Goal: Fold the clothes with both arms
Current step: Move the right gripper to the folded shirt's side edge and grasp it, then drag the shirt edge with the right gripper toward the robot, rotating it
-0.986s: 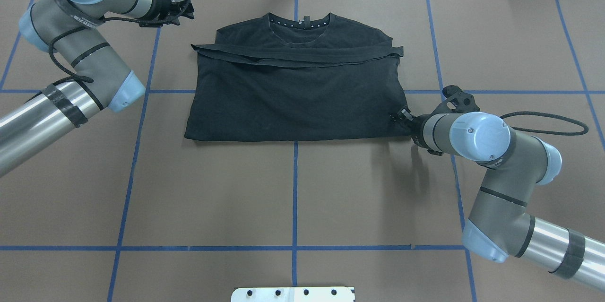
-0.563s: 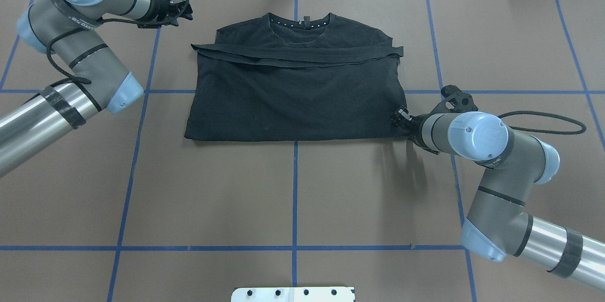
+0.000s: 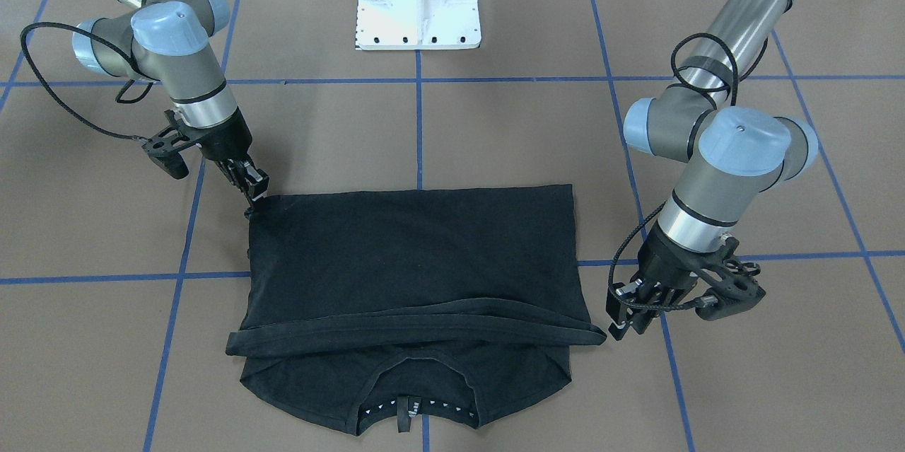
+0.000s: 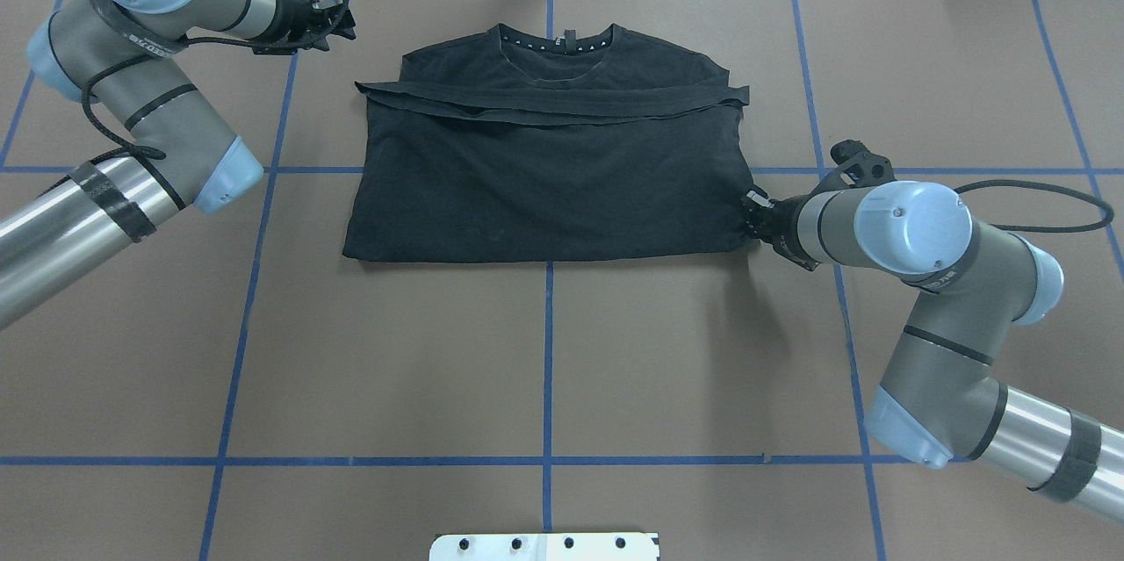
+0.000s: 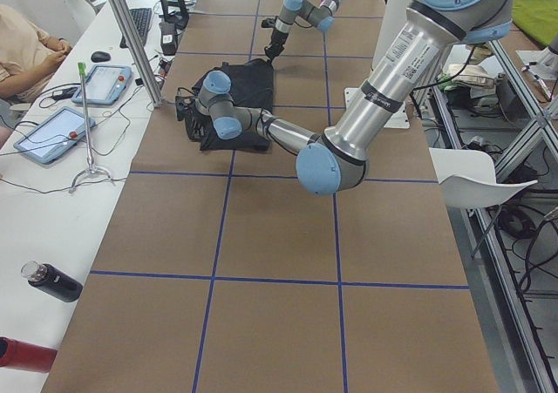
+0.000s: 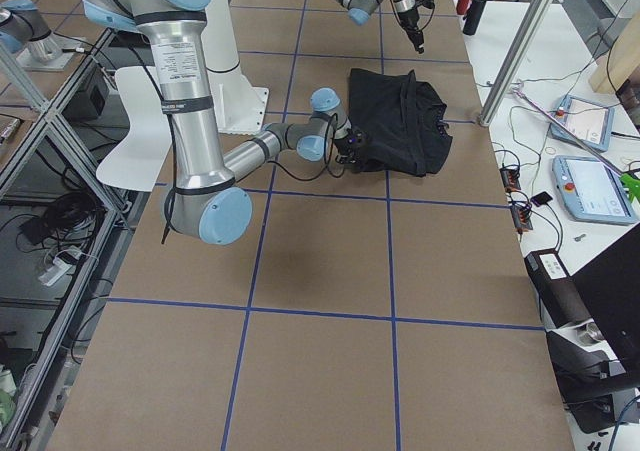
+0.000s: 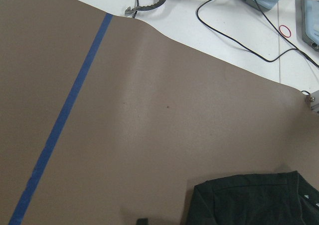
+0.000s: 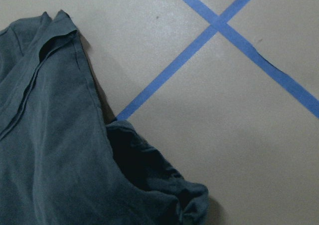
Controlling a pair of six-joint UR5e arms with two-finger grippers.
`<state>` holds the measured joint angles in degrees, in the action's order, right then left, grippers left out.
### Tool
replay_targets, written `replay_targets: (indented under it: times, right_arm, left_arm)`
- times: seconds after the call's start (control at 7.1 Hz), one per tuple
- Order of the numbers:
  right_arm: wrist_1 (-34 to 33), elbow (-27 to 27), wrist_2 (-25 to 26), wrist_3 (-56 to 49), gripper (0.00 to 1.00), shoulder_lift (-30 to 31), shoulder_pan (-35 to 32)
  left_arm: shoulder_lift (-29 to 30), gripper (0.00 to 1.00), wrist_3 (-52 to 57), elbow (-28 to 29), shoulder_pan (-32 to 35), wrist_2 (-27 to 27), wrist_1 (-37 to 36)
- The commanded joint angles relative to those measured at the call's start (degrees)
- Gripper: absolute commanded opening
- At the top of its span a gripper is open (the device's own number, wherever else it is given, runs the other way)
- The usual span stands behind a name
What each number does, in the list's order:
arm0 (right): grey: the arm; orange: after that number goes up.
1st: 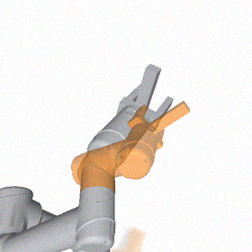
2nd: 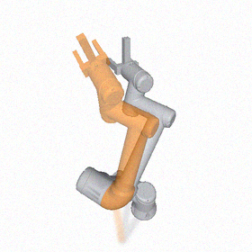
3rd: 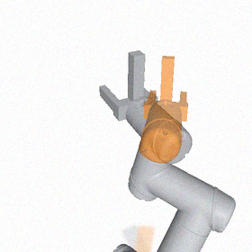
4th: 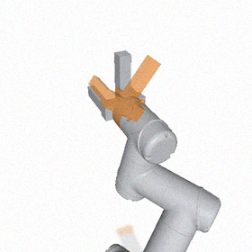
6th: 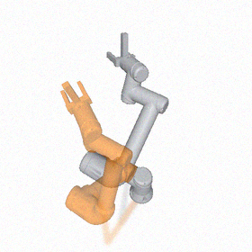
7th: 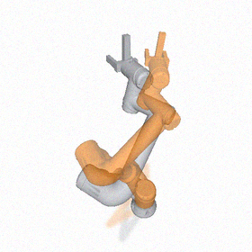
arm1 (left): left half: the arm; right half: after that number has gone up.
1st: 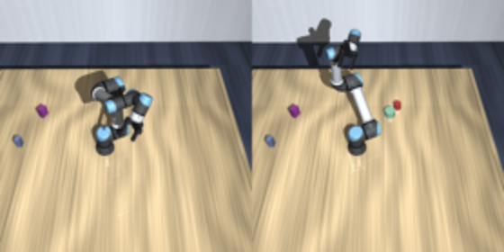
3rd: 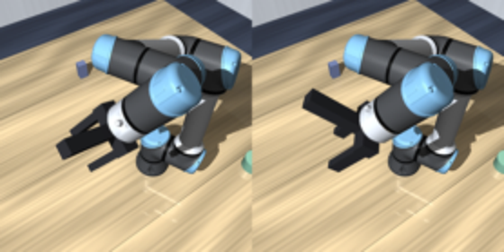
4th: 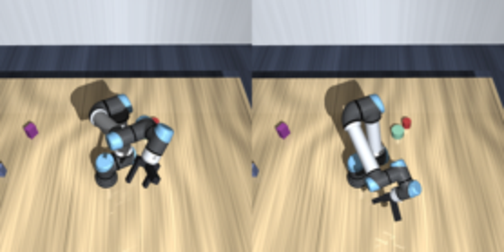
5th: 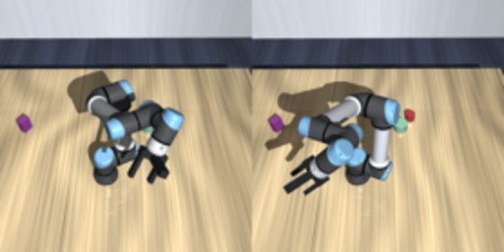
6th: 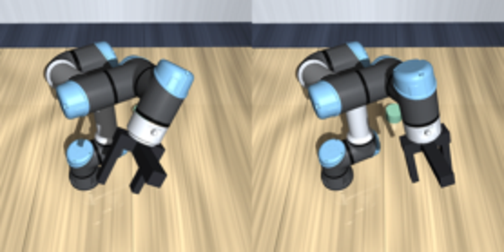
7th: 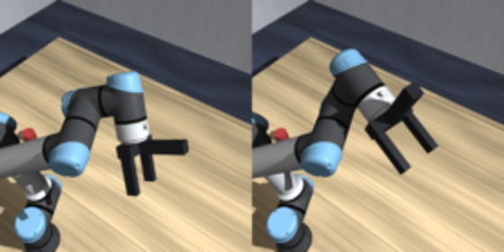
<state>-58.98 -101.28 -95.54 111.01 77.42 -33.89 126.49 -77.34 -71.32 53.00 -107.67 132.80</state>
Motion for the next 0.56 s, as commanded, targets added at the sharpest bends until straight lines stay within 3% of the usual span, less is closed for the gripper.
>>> replay_targets:
  times: [0.0,0.28,0.42]
  right_arm:
    - [-0.17,-5.47,-2.79,0.0,0.0,4.37,-1.35]
    - [-0.18,-14.7,-4.82,0.95,0.0,13.51,-0.92]
    - [0.7,-17.35,-13.18,2.96,0.0,17.11,-0.48]
  left_arm:
    - [-0.01,0.47,0.0,-0.05,0.0,0.0,0.0]
    - [-0.53,0.47,0.0,-2.05,0.09,-0.17,-0.09]
    - [-0.71,0.47,-0.09,-2.42,0.0,-0.35,-0.09]
